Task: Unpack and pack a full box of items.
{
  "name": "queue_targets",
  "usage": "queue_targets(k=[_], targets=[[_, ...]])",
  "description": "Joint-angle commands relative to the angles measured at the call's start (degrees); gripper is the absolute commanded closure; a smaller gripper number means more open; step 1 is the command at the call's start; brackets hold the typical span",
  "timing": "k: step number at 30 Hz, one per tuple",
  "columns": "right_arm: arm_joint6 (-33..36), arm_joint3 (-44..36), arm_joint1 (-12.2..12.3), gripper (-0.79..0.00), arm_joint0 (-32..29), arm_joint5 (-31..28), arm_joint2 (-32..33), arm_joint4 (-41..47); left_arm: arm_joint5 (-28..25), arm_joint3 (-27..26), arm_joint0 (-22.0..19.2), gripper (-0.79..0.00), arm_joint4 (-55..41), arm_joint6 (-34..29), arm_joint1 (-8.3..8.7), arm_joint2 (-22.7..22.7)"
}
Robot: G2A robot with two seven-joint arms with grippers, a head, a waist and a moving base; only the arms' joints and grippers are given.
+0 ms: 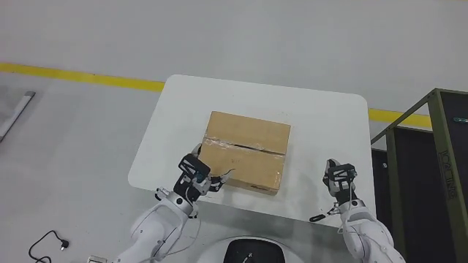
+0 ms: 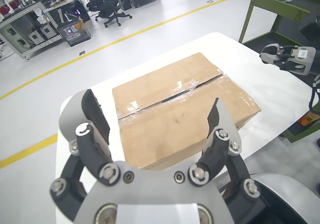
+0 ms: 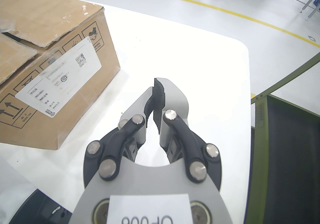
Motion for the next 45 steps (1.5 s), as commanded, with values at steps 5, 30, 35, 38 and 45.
queue_targets(k=[5,30,35,38,45], targets=[[0.4,-1.0,0.2,0.000,-0.6,-0.1,1.5,-0.9,1.1,6.8,-9.7,-0.785,7.4,-3.4,-1.97,10.5],[1.8,-2.9,-0.2,0.000,-1.7,0.8,0.9,-1.4,4.1,14.6,-18.2,-0.785,9.1,-7.9,-4.51,16.7],[2.1,-2.8,-0.4,0.000,-1.1,0.8,-0.1,-1.9,4.2,14.7,-19.5,-0.785,10.0,-8.3,-5.15,18.1],[2.2,-2.8,-0.5,0.000,-0.6,0.9,-0.1,-1.9,4.4,16.1,-21.5,-0.785,9.8,-9.8,-6.02,19.9],[2.1,-2.8,-0.4,0.000,-1.0,1.0,0.9,-2.0,5.5,20.9,-26.2,-0.785,11.5,-15.4,-7.98,23.1]])
